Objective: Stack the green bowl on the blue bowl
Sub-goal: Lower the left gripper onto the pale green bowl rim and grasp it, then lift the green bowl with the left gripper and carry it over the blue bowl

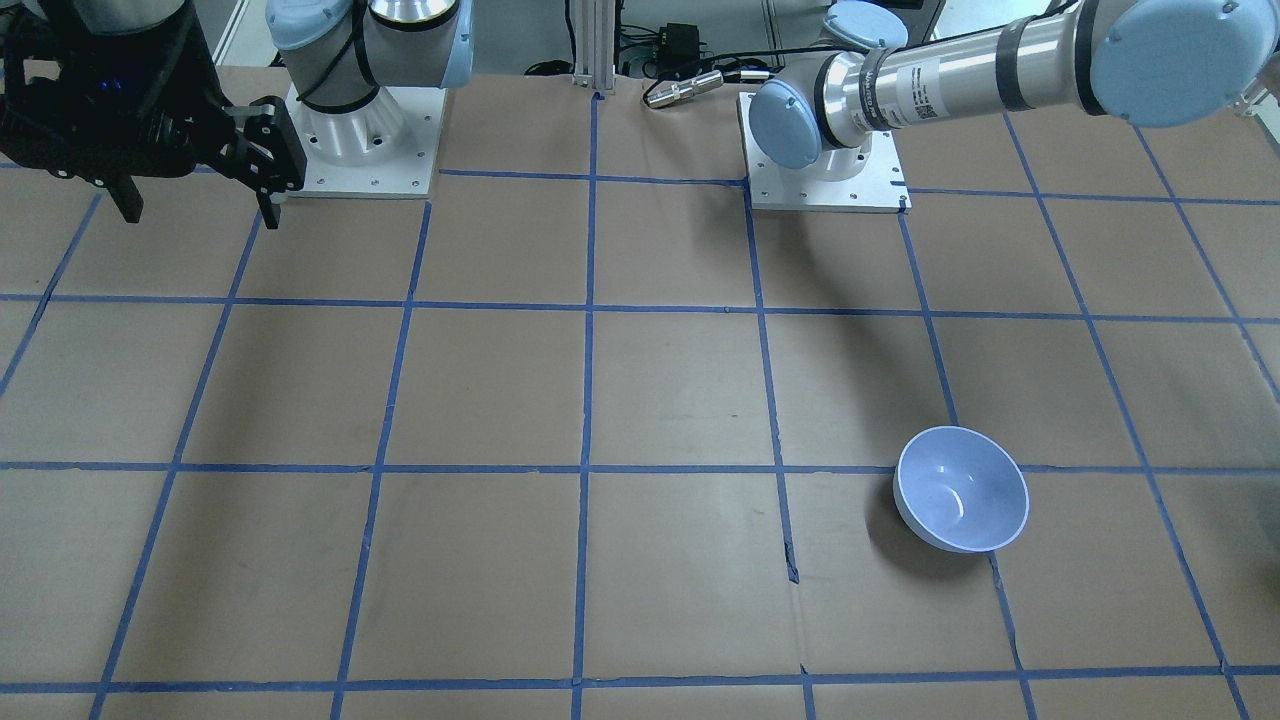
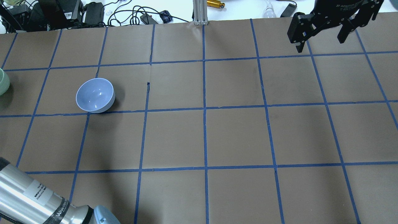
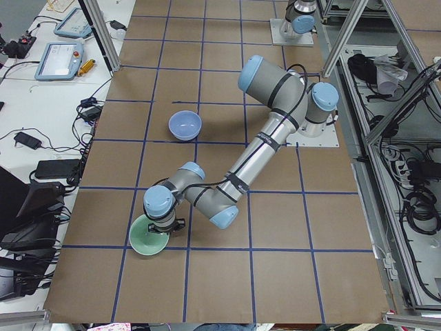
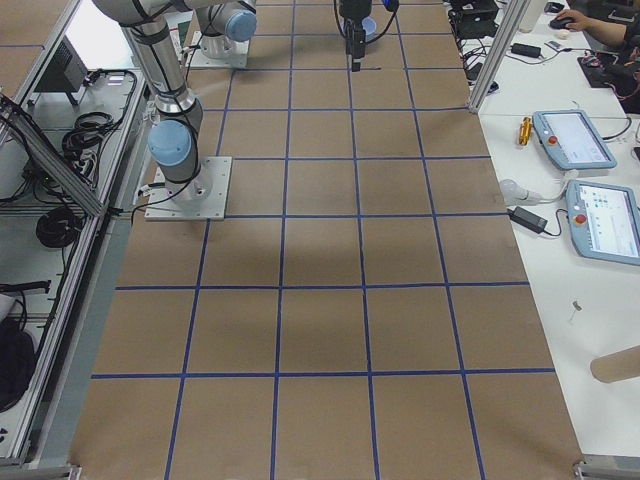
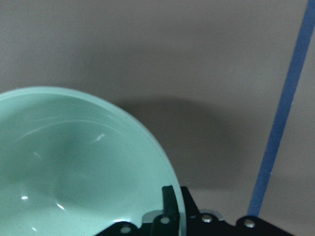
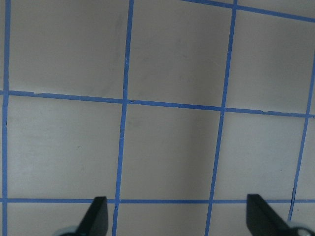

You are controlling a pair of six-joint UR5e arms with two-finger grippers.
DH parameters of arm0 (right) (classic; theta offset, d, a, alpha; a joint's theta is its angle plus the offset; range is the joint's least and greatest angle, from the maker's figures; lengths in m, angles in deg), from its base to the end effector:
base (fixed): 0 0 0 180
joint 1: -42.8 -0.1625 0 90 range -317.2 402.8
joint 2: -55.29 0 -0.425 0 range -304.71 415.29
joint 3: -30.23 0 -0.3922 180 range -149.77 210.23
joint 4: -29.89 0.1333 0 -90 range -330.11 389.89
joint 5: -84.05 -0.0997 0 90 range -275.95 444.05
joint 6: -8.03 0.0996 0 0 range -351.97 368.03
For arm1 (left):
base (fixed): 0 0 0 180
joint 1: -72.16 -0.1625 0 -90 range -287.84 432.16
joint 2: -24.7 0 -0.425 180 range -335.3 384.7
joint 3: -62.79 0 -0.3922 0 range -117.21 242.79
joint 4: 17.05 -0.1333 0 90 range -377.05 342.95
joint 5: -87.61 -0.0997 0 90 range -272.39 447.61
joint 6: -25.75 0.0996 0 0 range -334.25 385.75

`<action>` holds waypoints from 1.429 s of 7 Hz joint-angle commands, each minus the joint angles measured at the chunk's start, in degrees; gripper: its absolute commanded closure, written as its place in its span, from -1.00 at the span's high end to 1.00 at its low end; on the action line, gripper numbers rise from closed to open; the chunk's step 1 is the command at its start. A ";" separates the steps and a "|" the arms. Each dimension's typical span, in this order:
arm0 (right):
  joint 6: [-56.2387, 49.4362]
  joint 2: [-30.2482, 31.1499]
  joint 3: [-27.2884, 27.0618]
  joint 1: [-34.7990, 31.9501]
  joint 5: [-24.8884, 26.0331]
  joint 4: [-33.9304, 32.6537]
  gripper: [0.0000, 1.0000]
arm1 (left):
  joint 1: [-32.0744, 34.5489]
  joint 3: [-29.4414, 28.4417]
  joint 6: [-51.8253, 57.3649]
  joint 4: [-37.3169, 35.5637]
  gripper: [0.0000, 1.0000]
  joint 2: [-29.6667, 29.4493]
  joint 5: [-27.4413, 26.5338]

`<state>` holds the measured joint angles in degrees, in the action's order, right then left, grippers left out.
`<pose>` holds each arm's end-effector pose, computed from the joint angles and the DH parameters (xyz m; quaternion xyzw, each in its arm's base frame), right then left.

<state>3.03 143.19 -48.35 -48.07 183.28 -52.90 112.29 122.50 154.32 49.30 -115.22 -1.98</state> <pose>0.1250 -0.5040 0.5562 0.0495 -0.9954 0.0154 0.0811 0.5261 -0.6187 0.2120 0.6338 0.7727 -0.0041 0.0350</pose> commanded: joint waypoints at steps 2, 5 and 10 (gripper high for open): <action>0.00 0.00 0.00 0.00 0.00 0.00 1.00 | 0.12 0.23 0.18 0.53 -1.00 0.60 0.03; 0.00 0.00 0.00 0.00 0.00 0.00 1.00 | 6.69 4.41 1.41 9.11 -1.00 10.41 -0.50; 0.00 0.00 0.00 0.00 0.00 0.00 1.00 | 22.86 34.90 -11.89 8.80 -1.00 35.98 -0.15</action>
<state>3.02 143.18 -48.35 -48.07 183.28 -52.90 131.30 150.25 148.35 58.55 -84.99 -2.20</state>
